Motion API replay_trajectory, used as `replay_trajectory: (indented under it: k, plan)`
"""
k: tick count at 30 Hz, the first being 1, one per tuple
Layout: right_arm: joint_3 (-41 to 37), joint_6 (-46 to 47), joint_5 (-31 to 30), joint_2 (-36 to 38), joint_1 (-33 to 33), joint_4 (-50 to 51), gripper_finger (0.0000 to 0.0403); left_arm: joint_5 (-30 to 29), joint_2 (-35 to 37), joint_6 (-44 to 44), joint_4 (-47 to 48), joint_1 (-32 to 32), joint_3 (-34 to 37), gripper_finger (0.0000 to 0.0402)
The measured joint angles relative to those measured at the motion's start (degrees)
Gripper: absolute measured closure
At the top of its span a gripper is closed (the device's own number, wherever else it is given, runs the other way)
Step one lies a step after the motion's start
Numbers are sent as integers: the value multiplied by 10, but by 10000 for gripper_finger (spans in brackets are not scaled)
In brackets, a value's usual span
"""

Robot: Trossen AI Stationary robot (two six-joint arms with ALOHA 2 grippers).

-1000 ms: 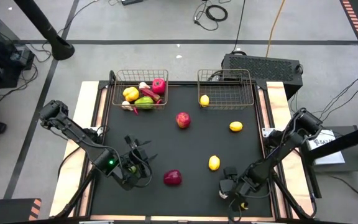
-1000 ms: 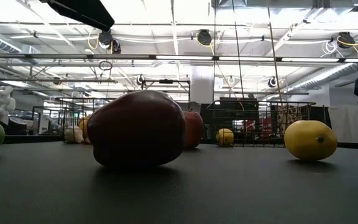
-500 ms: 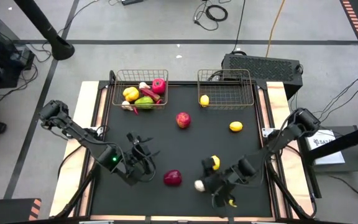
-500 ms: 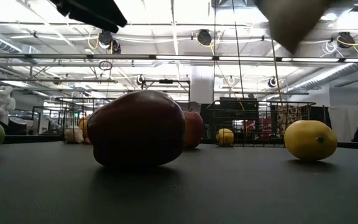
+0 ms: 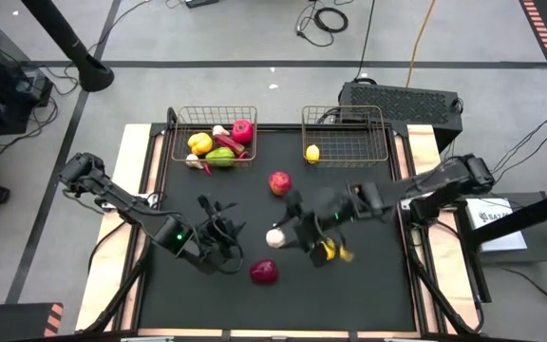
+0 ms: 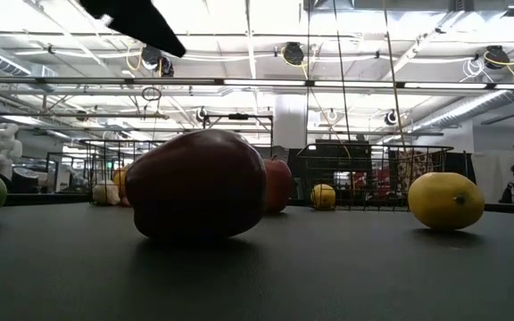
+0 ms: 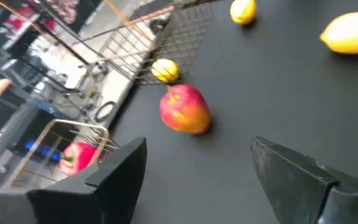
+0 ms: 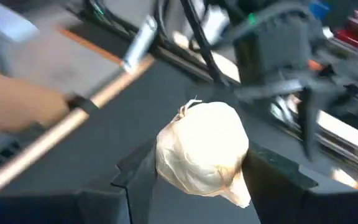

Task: Sort produce into baskets
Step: Put the garlic into the left wire basket

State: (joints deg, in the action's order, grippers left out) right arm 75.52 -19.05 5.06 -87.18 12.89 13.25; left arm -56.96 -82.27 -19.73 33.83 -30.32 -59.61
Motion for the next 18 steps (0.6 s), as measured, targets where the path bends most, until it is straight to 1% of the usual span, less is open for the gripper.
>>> replay_trajectory:
  k: [3,6,10,15,18]
  plan:
    - [-1,13,119,-3,-53,-14,195,7,6,39,-39,18,0,107]
    - [0,32,204,-12,-92,-46,195,74,6,71,-84,35,0,107]
    - [-1,44,313,-29,-114,-88,195,156,6,120,-149,56,0,107]
    - [0,30,417,-47,-114,-125,195,198,6,197,-205,81,0,107]
    - [-1,23,445,-56,-113,-129,195,244,6,248,-244,88,0,107]
